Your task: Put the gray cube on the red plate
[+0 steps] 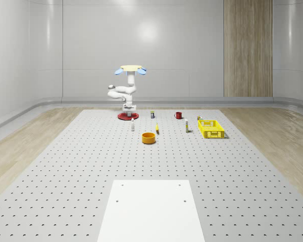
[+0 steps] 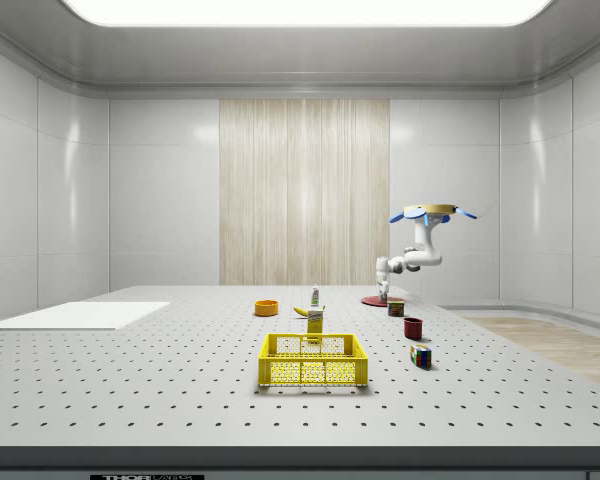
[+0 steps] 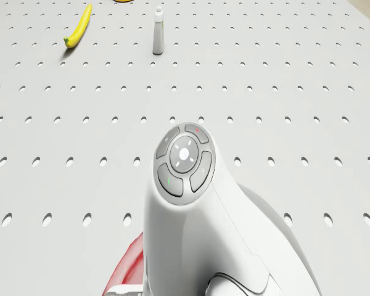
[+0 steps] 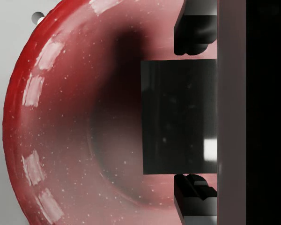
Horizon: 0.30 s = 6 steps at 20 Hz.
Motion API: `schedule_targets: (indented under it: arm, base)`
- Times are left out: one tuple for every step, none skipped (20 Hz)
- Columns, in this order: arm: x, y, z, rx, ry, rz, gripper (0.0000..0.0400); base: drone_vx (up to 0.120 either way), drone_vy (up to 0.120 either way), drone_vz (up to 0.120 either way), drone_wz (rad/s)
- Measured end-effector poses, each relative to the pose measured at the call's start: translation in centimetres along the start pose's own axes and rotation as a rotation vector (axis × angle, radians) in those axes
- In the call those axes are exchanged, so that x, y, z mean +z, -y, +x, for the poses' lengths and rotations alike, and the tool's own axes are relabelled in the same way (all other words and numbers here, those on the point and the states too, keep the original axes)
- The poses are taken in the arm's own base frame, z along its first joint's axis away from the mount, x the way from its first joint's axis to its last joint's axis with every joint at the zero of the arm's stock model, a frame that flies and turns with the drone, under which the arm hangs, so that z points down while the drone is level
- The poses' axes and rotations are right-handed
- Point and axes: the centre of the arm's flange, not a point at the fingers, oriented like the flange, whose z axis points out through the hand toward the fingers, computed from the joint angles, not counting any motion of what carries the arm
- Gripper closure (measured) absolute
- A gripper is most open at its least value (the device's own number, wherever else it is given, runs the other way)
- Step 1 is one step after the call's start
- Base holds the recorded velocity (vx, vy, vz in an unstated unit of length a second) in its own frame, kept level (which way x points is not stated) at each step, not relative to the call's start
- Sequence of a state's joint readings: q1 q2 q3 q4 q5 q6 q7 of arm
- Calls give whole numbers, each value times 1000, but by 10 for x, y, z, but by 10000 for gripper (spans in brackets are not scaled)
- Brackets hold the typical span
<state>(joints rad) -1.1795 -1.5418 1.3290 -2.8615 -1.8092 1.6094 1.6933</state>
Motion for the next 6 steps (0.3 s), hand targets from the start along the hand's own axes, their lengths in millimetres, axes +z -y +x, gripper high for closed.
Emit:
schedule_targets:
  arm:
    - [-3,0,0,0,0,0,15]
    - [-5,0,0,0,0,0,11]
    - [-8,0,0,0,0,0,9]
    - [-9,0,0,0,0,0,7]
    - [-11,0,0,0,0,0,5]
    - [-12,0,0,0,0,0,4]
  base:
    - [0,0,0,0]
    - [0,0,0,0]
    - [0,0,0,0]
    - [0,0,0,0]
    - [0,0,0,0]
    - [0,0,0,0]
